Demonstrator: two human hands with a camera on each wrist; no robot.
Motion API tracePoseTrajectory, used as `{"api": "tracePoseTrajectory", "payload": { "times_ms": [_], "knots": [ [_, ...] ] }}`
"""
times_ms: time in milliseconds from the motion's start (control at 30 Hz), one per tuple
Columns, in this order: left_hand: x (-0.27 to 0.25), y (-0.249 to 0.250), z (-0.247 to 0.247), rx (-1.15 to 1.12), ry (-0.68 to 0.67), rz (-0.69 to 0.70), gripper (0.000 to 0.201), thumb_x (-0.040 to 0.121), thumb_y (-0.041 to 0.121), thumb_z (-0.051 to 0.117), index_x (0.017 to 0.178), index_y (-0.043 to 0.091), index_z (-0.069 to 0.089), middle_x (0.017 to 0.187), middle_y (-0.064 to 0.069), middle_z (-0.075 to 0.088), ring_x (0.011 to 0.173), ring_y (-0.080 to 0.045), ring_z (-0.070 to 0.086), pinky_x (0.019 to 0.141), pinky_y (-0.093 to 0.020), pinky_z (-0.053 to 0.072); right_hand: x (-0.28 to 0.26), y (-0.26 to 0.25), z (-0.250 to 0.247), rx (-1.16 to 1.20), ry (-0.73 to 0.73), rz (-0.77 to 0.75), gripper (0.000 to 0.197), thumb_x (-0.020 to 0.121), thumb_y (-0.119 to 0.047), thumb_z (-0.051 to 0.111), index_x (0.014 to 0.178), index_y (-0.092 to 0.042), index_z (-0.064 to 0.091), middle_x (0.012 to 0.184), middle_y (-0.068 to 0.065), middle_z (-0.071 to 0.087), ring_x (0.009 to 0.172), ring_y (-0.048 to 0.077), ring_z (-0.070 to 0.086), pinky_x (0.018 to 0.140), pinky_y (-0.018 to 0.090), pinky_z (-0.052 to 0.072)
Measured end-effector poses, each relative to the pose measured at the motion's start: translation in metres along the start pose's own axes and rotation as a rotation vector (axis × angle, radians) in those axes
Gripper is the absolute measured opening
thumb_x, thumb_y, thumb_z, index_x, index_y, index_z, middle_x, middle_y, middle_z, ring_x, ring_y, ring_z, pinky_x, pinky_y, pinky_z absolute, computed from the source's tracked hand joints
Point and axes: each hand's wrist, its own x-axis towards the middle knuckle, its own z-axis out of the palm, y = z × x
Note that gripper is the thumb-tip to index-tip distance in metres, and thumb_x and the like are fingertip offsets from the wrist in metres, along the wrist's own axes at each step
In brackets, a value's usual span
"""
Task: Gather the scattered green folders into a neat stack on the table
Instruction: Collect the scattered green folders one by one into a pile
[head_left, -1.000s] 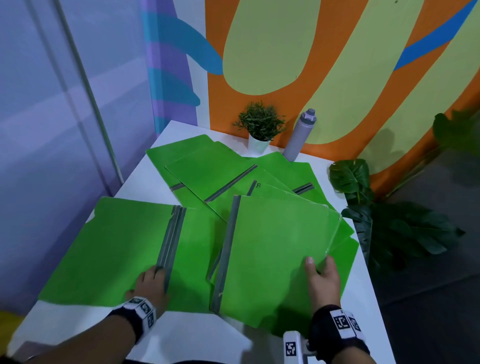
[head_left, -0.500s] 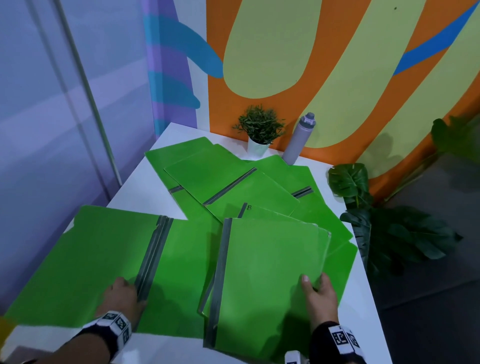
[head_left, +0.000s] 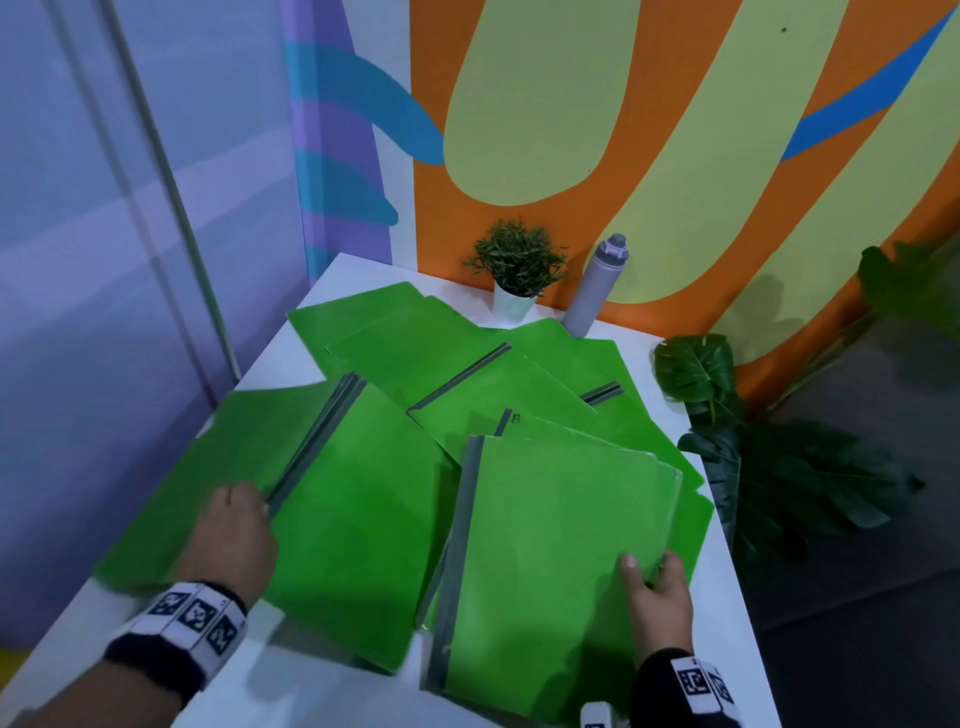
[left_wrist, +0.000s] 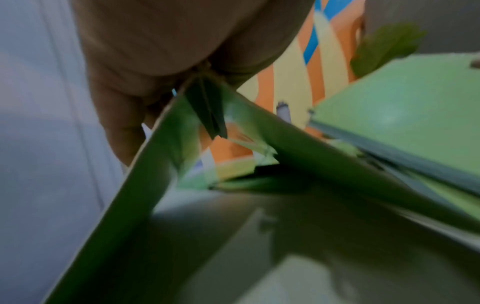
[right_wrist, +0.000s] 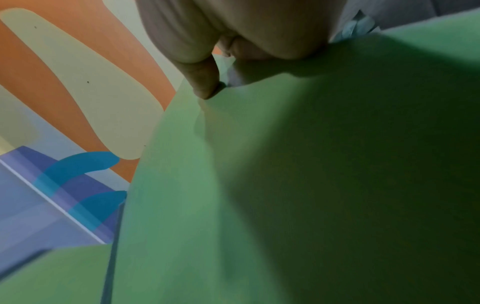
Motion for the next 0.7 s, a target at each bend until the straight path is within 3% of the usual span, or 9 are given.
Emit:
{"api": "tracePoseTrajectory", "payload": {
  "times_ms": [133, 267, 367, 500, 567, 633, 667, 700],
  "knots": [
    [0.007, 0.028, -0.057, -0.096, 0.139, 0.036, 0.010, 0.093, 0.005, 0.041, 0.088, 0.011, 0.047, 0.072, -0.011, 0.049, 0.067, -0.034, 0.052, 0.061, -0.042, 0.043, 0.009, 0.004, -0.003, 0.011, 0.028, 0.011, 0.063, 0.091, -0.023, 0.057, 0.145, -0.014, 0.025, 0.152, 0.020, 0.026, 0.137, 0.039, 0.029, 0.108, 0.057, 0.028],
    [-0.002, 0.049, -0.088, -0.202, 0.290, 0.031, 0.006, 0.093, 0.004, 0.044, 0.094, 0.010, 0.043, 0.063, -0.014, 0.049, 0.062, -0.042, 0.055, 0.059, -0.045, 0.044, 0.009, 0.003, 0.007, 0.039, 0.004, 0.038, 0.063, 0.091, -0.022, 0.055, 0.145, -0.014, 0.025, 0.153, 0.020, 0.025, 0.138, 0.040, 0.028, 0.107, 0.059, 0.029],
    [-0.002, 0.052, -0.088, -0.392, 0.327, -0.012, 0.003, 0.094, 0.004, 0.043, 0.096, 0.005, 0.045, 0.072, -0.016, 0.049, 0.067, -0.032, 0.045, 0.064, -0.043, 0.039, 0.006, -0.003, 0.019, 0.089, -0.054, 0.079, 0.062, 0.093, -0.022, 0.052, 0.146, -0.016, 0.022, 0.154, 0.017, 0.022, 0.139, 0.039, 0.025, 0.109, 0.057, 0.027],
    [0.000, 0.050, -0.052, -0.597, 0.195, -0.125, 0.016, 0.095, 0.007, 0.044, 0.107, 0.005, 0.055, 0.091, -0.016, 0.058, 0.085, -0.030, 0.051, 0.076, -0.035, 0.037, 0.001, -0.013, 0.036, 0.189, -0.179, 0.139, 0.062, 0.094, -0.026, 0.049, 0.148, -0.024, 0.017, 0.157, 0.011, 0.018, 0.141, 0.036, 0.023, 0.109, 0.056, 0.026],
    [-0.003, 0.049, -0.030, -0.618, 0.058, -0.161, 0.023, 0.096, 0.008, 0.043, 0.111, 0.011, 0.059, 0.098, -0.016, 0.063, 0.089, -0.031, 0.055, 0.078, -0.037, 0.042, -0.003, -0.015, 0.048, 0.236, -0.238, 0.166, 0.066, 0.091, -0.043, 0.052, 0.146, -0.031, 0.019, 0.156, 0.005, 0.020, 0.140, 0.034, 0.025, 0.109, 0.058, 0.026],
    [-0.008, 0.051, -0.013, -0.613, -0.068, -0.209, 0.022, 0.095, 0.008, 0.043, 0.105, 0.018, 0.059, 0.097, -0.017, 0.064, 0.087, -0.033, 0.057, 0.078, -0.041, 0.046, -0.001, -0.014, 0.058, 0.277, -0.298, 0.176, 0.094, 0.064, -0.077, 0.060, 0.142, -0.033, 0.029, 0.151, 0.006, 0.033, 0.134, 0.032, 0.038, 0.107, 0.057, 0.033],
    [-0.011, 0.050, -0.005, -0.620, -0.137, -0.227, 0.022, 0.094, 0.006, 0.043, 0.097, 0.022, 0.058, 0.094, -0.017, 0.064, 0.084, -0.034, 0.058, 0.077, -0.043, 0.048, -0.002, -0.015, 0.061, 0.305, -0.334, 0.188, 0.105, 0.055, -0.082, 0.061, 0.142, -0.033, 0.030, 0.150, 0.007, 0.036, 0.133, 0.031, 0.041, 0.107, 0.056, 0.034],
    [-0.014, 0.050, 0.001, -0.634, -0.220, -0.236, 0.024, 0.093, 0.005, 0.043, 0.090, 0.025, 0.055, 0.090, -0.016, 0.063, 0.080, -0.034, 0.058, 0.074, -0.044, 0.049, -0.005, -0.019, 0.062, 0.327, -0.370, 0.204, 0.103, 0.060, -0.076, 0.063, 0.145, -0.033, 0.024, 0.152, 0.007, 0.032, 0.136, 0.032, 0.036, 0.108, 0.057, 0.030]
  ]
}}
